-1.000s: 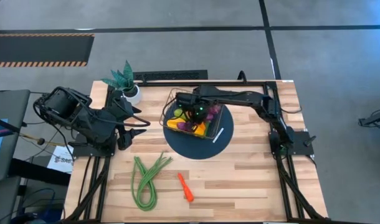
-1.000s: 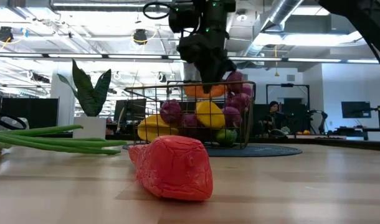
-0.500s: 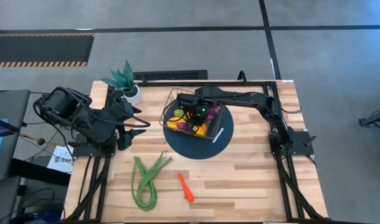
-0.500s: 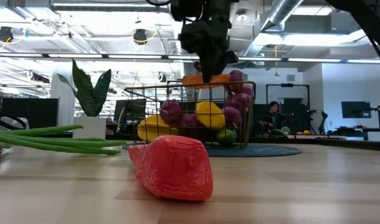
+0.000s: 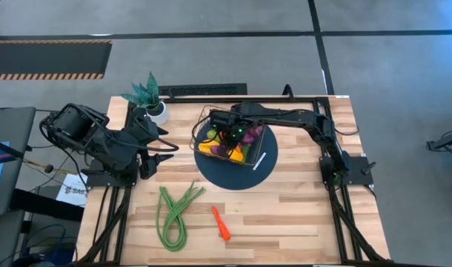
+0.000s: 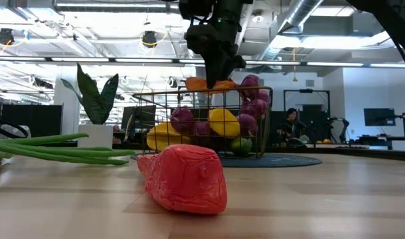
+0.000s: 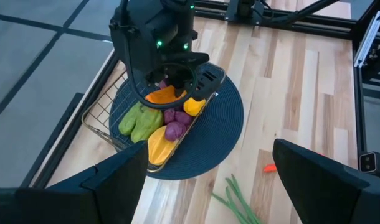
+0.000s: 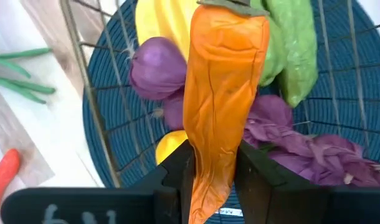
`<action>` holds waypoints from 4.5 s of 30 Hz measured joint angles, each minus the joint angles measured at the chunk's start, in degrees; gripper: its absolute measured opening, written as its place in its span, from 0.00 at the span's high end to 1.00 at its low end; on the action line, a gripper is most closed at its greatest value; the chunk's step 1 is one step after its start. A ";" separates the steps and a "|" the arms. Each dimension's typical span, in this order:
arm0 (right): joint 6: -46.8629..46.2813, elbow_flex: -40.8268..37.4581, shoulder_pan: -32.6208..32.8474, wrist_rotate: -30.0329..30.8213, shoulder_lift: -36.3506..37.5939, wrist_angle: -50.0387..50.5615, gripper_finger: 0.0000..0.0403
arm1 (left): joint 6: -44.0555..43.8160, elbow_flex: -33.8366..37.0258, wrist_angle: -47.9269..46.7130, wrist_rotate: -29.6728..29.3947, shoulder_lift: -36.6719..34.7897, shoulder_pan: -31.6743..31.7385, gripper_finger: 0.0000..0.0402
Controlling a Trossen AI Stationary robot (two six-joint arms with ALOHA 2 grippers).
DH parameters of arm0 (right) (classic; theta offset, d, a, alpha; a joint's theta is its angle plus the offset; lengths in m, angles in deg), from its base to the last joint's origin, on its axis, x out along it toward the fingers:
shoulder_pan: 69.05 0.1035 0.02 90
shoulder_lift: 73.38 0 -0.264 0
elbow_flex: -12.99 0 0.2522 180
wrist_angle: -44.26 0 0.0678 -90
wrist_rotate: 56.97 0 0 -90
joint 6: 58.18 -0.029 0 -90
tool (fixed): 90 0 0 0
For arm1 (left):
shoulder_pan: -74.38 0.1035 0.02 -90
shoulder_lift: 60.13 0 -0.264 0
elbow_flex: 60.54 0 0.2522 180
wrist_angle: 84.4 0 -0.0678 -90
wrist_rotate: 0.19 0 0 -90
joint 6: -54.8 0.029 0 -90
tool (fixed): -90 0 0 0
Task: Build produce basket
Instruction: Put the yellow chili pepper into the wire basket, then put the orange carrot into the wire basket
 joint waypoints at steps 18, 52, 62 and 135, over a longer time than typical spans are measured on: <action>1.18 -2.67 -1.69 -2.45 0.00 -6.69 0.75 | -0.39 0.00 0.00 -0.15 0.00 0.00 0.18; -4.43 -2.69 -0.16 -2.56 -0.09 -14.55 0.96 | -0.42 0.00 0.00 -0.85 0.00 0.00 0.18; -7.33 -2.69 1.07 5.28 -3.57 -8.84 0.96 | -0.39 0.00 0.00 -0.96 0.00 0.02 0.18; -58.84 15.09 40.11 7.65 -9.10 -3.84 0.44 | 3.91 0.02 0.01 3.30 -0.02 0.00 0.18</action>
